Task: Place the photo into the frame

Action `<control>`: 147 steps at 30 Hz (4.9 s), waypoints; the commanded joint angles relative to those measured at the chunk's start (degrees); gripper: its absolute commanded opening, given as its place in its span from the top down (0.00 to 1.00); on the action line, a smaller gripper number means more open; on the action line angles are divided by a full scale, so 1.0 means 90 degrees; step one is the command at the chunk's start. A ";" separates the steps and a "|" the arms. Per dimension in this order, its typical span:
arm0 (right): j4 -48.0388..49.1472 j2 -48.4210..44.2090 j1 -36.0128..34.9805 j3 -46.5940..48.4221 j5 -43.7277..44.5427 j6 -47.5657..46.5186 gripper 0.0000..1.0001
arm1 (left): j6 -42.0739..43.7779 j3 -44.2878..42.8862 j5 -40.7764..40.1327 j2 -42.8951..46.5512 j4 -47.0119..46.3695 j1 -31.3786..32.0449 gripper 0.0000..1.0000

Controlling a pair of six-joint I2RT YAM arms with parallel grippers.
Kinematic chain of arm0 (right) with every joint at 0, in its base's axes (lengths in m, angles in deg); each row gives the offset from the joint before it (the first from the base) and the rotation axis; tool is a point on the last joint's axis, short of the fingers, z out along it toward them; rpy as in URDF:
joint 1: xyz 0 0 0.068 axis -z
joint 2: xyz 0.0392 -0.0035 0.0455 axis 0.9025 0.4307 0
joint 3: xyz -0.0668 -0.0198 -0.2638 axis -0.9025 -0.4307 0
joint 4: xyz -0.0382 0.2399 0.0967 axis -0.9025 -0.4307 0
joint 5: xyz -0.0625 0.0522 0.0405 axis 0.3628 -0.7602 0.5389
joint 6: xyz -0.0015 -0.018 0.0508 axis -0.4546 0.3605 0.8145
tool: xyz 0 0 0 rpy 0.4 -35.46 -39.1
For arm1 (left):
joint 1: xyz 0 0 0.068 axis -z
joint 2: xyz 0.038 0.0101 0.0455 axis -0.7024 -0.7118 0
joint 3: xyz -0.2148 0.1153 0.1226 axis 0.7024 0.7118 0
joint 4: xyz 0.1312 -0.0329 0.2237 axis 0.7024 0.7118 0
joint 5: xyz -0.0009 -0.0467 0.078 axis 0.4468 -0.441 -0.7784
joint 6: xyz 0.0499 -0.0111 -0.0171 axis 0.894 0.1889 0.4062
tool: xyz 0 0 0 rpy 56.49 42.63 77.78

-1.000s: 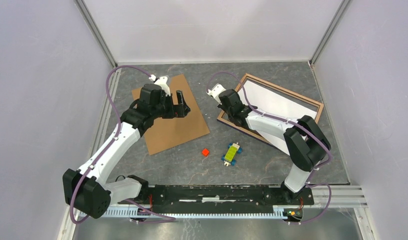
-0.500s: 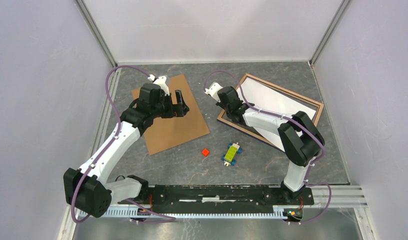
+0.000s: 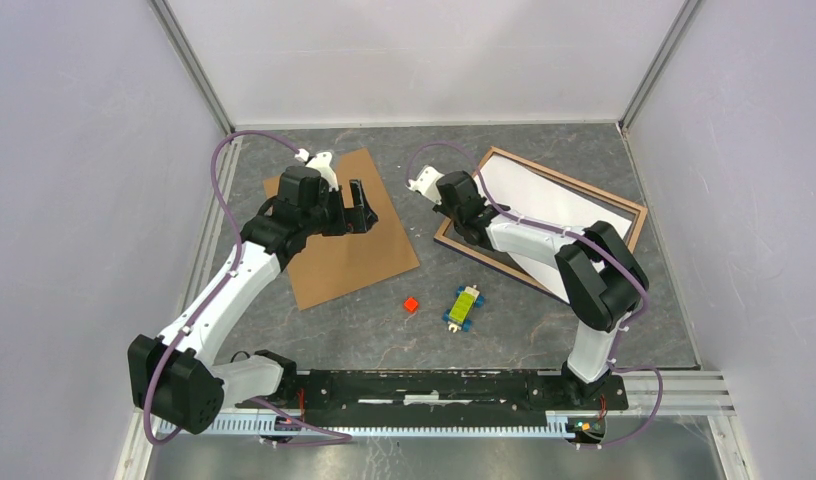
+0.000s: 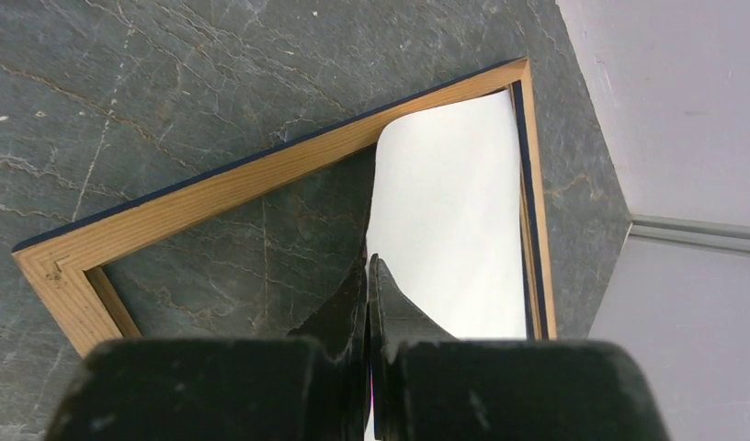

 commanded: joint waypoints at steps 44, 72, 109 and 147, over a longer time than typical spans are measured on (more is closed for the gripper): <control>-0.0788 -0.1287 0.0109 -0.0428 -0.1454 0.2615 0.14 | -0.0142 -0.0089 0.0257 -0.0014 -0.0333 -0.0053 0.00; 0.5297 0.1122 -0.0038 -0.0874 -0.3634 0.6851 0.17 | -0.0528 0.0191 -0.0226 -0.0564 0.0594 -0.1076 0.00; 0.1274 0.2595 0.0093 0.1684 -0.4840 0.5673 0.23 | -0.2541 0.2489 0.1564 -0.2307 -0.1268 -0.3696 0.00; 0.1347 0.0436 0.1176 -0.0384 -0.5948 0.6691 0.27 | -0.4084 0.3067 0.2390 -0.1990 -0.2667 -0.2228 0.00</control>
